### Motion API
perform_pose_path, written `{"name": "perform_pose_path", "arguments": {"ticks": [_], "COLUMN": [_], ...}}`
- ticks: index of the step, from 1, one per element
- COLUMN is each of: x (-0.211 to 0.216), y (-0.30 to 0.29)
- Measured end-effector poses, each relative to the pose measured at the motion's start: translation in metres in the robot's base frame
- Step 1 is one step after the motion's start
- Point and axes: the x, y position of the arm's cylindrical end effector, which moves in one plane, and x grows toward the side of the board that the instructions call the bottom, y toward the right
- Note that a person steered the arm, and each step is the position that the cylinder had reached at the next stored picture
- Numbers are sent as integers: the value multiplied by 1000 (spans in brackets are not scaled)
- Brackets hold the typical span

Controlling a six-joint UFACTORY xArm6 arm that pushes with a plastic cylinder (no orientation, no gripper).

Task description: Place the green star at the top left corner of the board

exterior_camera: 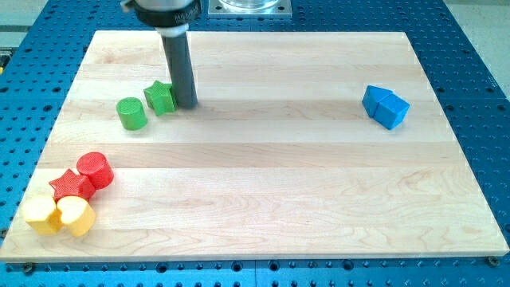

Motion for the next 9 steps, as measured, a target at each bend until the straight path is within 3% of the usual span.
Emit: {"name": "perform_pose_path", "arguments": {"ticks": [1, 2, 4, 5, 6, 8, 9], "x": [25, -50, 9, -35, -105, -57, -118], "y": [7, 7, 5, -51, -96, -125, -152]}}
